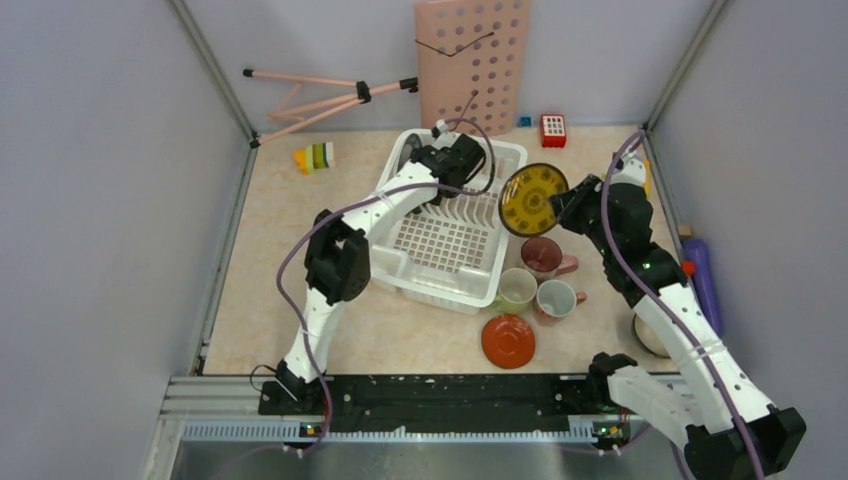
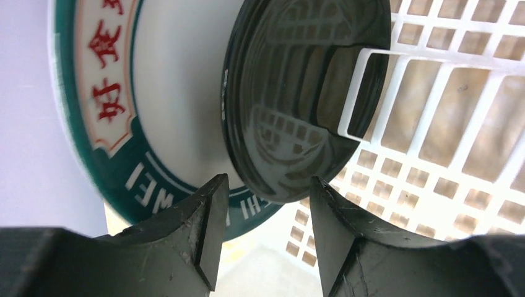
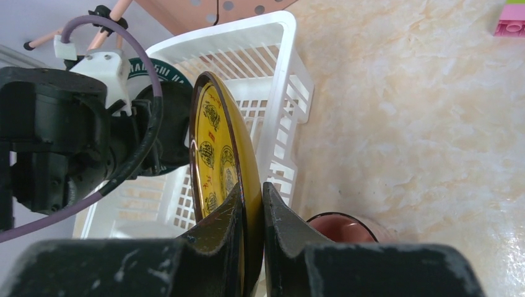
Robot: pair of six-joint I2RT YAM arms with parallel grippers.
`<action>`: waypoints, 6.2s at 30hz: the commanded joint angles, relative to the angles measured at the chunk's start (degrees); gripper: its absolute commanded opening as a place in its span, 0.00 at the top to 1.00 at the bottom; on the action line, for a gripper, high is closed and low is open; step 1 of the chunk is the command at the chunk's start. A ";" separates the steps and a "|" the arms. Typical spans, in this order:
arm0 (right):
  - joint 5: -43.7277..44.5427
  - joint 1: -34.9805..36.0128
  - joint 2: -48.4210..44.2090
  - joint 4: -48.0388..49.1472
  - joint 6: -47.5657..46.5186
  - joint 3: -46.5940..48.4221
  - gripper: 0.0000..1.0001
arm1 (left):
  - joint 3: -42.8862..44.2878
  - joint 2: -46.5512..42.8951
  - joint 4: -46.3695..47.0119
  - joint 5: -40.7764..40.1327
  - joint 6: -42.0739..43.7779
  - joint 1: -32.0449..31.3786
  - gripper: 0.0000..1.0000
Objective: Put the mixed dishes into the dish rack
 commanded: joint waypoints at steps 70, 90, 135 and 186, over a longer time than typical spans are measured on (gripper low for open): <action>-40.53 0.00 7.01 29.13 4.16 -2.41 1.00 | -64.60 -47.50 93.39 99.25 -38.07 17.22 0.35; -16.62 -0.01 4.84 9.23 -0.63 0.43 0.17 | -43.31 -44.72 40.99 60.48 -7.44 12.40 1.00; -6.54 -0.12 0.00 6.93 -3.15 -1.63 0.19 | -1.02 -4.65 6.29 -9.40 0.81 -4.30 1.00; -17.14 6.31 36.28 3.32 -1.31 20.28 0.11 | -65.70 -67.32 31.02 44.26 -7.96 21.07 0.35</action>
